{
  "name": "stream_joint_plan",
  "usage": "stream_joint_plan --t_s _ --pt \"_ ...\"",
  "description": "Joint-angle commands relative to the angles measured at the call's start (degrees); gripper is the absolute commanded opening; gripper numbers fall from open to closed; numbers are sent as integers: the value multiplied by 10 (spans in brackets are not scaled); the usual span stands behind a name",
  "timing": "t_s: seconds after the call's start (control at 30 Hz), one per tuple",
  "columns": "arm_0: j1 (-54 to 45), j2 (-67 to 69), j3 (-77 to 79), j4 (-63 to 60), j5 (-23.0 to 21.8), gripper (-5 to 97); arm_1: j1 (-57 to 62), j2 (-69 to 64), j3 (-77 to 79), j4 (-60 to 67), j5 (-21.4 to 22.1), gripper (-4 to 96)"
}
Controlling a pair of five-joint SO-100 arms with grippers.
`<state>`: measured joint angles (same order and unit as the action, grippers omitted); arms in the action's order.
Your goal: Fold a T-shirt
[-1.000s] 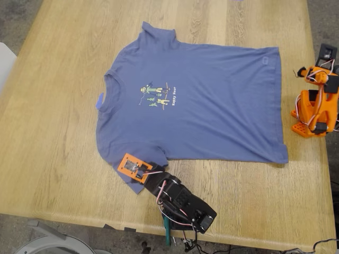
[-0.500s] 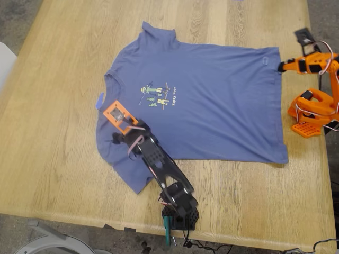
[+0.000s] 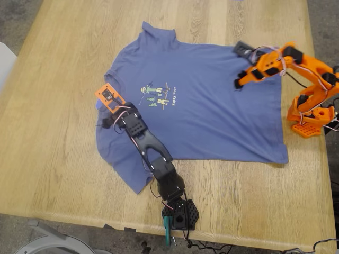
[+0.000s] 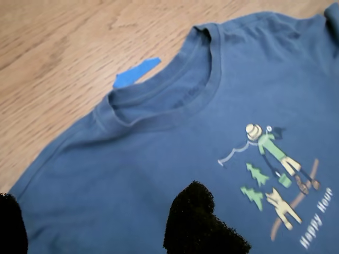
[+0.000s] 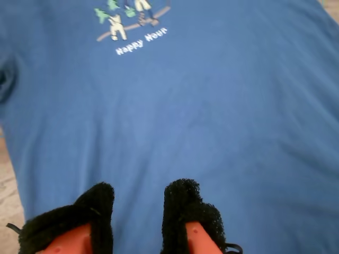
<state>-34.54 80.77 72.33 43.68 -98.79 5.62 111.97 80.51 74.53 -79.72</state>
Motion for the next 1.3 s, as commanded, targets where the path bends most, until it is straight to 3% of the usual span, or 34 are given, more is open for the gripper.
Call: stream_joint_plan --t_s 0.0,0.33,0.6,0.8,0.93,1.07,1.2,1.27 --pt "-18 -23 -95 -55 6 455 -15 -31 -49 -31 4 172" --pt "-43 -243 -273 -122 -1 471 -74 -156 -145 -82 7 172" --pt "-56 -654 -865 69 -2 470 -90 -253 -216 -110 9 168" --pt "-41 -698 -867 43 -4 463 -105 -264 -180 -123 16 171" --pt "-29 -715 -863 39 -30 361 -103 -284 -145 -171 17 168" --pt "-30 -722 -861 62 -86 147 -97 -324 -154 -200 17 169" --pt "-33 -727 -864 67 -91 12 -91 -354 -159 -225 18 172" --pt "-31 -729 -869 72 -92 0 -89 -368 -165 -233 18 175"
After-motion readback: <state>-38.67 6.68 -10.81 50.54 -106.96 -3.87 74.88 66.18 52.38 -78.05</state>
